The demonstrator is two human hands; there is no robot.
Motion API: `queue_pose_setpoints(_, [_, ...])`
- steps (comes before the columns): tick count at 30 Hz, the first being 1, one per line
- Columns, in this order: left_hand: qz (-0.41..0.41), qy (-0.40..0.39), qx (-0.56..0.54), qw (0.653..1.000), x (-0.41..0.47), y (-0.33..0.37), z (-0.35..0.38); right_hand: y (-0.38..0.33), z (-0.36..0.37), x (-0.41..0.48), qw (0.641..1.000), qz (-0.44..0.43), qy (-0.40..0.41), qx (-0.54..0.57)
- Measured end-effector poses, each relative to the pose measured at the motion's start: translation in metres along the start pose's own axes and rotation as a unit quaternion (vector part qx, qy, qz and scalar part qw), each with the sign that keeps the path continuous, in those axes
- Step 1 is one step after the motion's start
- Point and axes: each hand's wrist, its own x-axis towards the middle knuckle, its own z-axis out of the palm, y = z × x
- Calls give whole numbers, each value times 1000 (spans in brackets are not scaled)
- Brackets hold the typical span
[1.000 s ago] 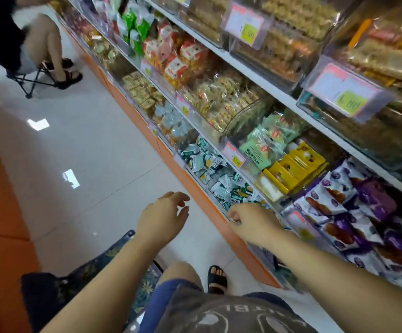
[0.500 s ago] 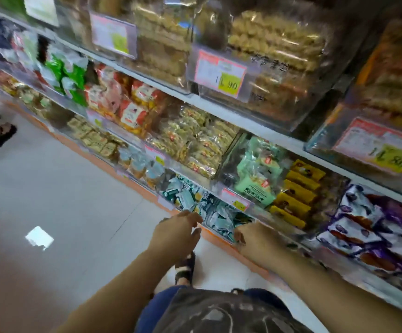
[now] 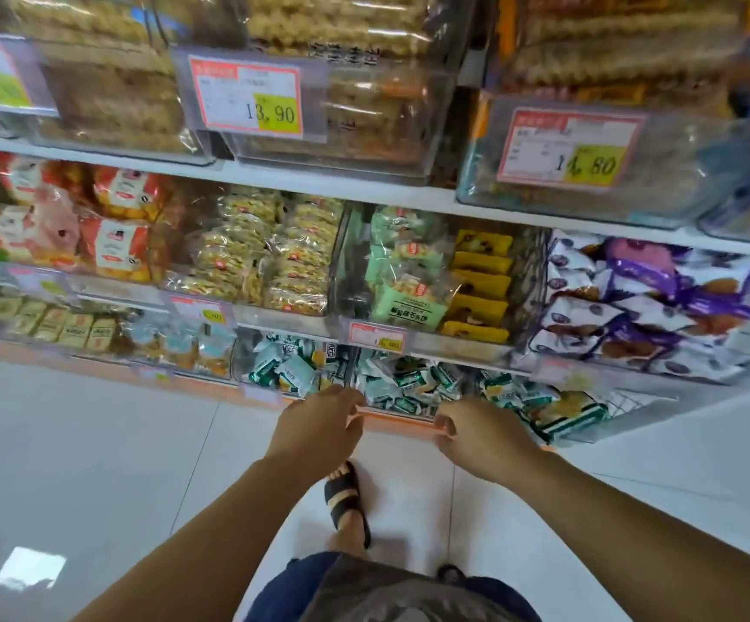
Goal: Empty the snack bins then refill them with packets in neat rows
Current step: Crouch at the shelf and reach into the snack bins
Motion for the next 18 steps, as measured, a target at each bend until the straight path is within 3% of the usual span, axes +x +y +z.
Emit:
queue_pose_setpoints(10, [-16, 4, -17, 1000, -50, 48, 52, 51, 25, -54, 999, 3, 26, 35])
queue_pose_setpoints(18, [-12, 20, -20, 1000, -50, 28, 61, 44, 55, -55, 995, 21, 29, 92])
